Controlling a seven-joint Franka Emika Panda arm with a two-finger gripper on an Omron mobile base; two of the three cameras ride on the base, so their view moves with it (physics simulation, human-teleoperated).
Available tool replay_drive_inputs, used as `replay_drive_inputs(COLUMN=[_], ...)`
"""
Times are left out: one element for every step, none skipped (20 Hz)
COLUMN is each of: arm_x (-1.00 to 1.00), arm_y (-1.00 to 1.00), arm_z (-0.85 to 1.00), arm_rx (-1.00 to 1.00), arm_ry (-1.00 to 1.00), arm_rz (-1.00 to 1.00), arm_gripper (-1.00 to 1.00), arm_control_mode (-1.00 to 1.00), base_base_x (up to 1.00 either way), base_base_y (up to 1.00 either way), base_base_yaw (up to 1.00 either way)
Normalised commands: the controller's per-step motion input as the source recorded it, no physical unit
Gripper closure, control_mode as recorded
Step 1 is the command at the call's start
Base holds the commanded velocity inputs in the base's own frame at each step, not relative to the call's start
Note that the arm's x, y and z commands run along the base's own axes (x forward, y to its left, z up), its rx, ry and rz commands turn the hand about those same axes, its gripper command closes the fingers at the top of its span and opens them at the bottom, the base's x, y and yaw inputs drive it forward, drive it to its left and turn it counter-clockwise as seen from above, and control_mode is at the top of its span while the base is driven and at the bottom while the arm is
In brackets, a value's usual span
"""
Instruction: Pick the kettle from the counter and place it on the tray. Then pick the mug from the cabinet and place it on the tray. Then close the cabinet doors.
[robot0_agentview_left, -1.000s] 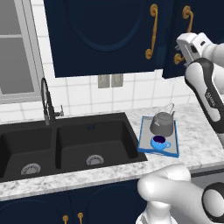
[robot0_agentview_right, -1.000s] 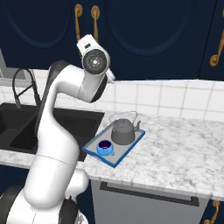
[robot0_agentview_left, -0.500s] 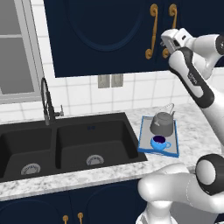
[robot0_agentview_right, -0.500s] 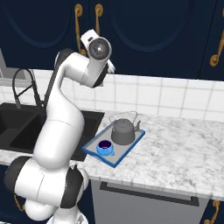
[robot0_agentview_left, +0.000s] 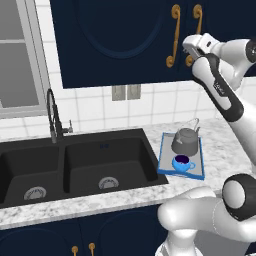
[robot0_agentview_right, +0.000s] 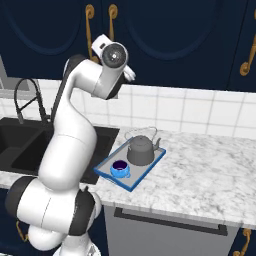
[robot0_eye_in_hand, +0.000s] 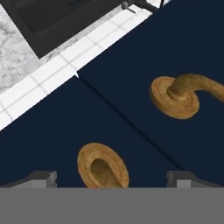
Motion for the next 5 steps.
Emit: replay_drive_inputs(arm_x=[0.52, 0.52, 0.53, 0.52, 0.54], arm_y=[0.03, 0.04, 0.06, 0.08, 0.05], arm_z=[-0.02, -0.04, -0.06, -0.09, -0.12], arm_rx=[-0.10, -0.08, -0.07, -0.05, -0.02], arm_ry=[0.06, 0.06, 0.04, 0.01, 0.01], arm_rz=[0.00, 0.00, 0.00, 0.00, 0.00], arm_gripper=[-1.00, -1.00, -1.00, -1.00, -1.00], arm_control_mode=[-1.00, -1.00, -1.00, -1.00, -1.00], base_base_x=[0.00, 0.00, 0.00, 0.00, 0.00], base_base_y=[0.00, 0.00, 0.00, 0.00, 0.00], base_base_yaw=[0.00, 0.00, 0.00, 0.00, 0.00])
